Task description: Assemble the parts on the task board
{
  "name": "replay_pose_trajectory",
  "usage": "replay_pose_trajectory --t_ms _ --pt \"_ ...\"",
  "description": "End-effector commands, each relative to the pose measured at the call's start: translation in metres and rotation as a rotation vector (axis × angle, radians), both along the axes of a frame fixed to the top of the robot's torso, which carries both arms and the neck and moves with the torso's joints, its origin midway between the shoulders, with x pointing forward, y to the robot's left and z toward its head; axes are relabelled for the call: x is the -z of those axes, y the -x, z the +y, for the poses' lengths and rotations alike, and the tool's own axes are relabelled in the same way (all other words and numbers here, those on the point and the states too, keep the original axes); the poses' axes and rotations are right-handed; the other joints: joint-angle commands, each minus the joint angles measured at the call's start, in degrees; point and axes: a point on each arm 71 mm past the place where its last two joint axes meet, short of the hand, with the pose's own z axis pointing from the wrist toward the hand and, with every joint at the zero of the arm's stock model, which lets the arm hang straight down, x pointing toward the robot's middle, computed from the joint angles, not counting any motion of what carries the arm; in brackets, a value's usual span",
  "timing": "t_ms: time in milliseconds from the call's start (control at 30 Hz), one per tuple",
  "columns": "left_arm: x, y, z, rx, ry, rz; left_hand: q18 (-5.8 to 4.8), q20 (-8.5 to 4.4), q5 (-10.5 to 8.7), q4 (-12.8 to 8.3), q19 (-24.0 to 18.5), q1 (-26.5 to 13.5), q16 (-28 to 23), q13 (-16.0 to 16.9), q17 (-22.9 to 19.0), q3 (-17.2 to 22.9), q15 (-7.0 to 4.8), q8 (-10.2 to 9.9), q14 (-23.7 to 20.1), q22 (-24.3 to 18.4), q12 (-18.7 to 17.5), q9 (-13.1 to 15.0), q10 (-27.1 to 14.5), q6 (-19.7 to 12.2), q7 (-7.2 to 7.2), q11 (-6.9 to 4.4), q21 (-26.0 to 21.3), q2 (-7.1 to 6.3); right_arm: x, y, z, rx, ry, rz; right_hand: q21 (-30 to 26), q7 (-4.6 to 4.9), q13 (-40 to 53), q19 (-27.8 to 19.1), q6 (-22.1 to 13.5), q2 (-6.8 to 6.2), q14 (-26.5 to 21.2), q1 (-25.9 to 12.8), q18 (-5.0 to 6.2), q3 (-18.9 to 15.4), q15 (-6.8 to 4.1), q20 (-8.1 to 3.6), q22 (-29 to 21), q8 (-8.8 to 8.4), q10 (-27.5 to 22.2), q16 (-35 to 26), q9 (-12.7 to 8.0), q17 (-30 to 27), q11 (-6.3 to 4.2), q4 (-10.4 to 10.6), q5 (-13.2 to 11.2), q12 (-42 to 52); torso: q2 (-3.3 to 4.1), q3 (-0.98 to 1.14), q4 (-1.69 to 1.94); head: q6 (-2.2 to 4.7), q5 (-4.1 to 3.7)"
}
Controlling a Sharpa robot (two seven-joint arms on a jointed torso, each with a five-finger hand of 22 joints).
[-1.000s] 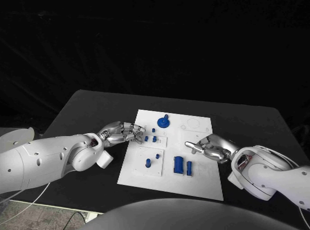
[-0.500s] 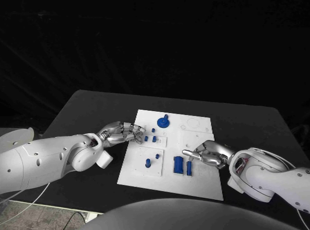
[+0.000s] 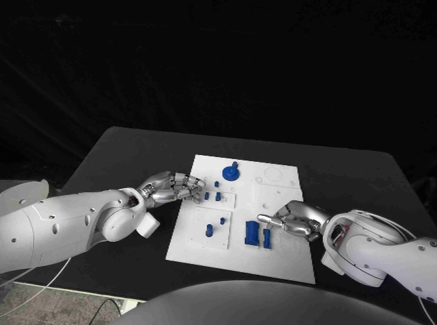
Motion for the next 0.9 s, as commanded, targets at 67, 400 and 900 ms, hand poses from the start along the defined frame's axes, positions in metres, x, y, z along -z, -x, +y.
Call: replay_pose_trajectory --t_ms 67,400,900 --pt "-0.0007 0.0006 -0.0022 0.013 0.018 0.003 -0.47 -0.3 0.3 -0.1 -0.2 0.5 0.2 -0.1 -0.1 0.4 0.27 0.2 0.2 0.1 0.1 -0.1 0.3 0.0 0.35 0.26 0.0 -0.04 0.0034 0.0021 0.0001 -0.015 0.033 0.031 -0.2 0.05 15.1 2.5 -0.5 0.31 4.7 0.5 -0.37 -0.4 0.31 0.37 11.5 -0.36 6.0 0.1 -0.2 7.2 0.3 0.0 0.1 0.2 -0.03 0.0 -0.02 0.01 -0.02" --pt "-0.0006 0.0005 -0.002 0.01 0.021 0.007 -0.5 -0.31 0.31 -0.1 -0.2 0.4 0.3 -0.2 -0.1 0.5 0.28 0.2 0.2 0.2 0.1 0.0 0.4 0.0 0.39 0.3 0.0 -0.05 0.0058 0.004 0.0012 -0.028 0.061 0.063 -0.4 0.09 15.1 2.4 -0.3 0.46 4.7 0.8 -0.32 -0.6 0.36 0.4 11.4 -0.42 6.0 0.0 -0.4 7.0 0.36 0.0 0.1 0.2 0.0 -0.01 0.02 0.01 0.03" --pt "-0.0036 0.001 0.001 -0.012 0.029 -0.022 -0.62 -0.29 0.08 -0.4 -0.1 -0.1 0.5 -0.4 -0.2 0.5 0.48 0.4 0.5 0.6 0.4 0.0 0.8 0.2 0.44 0.56 0.2 -0.88 -0.002 0.0003 -0.0025 0.031 -0.026 -0.013 -0.2 0.0 15.1 2.5 2.1 1.39 4.6 1.7 -0.35 -2.8 0.46 0.53 11.5 -0.02 6.0 0.0 -1.9 6.8 0.43 0.0 0.3 0.2 -0.07 0.0 -0.09 0.01 0.11"
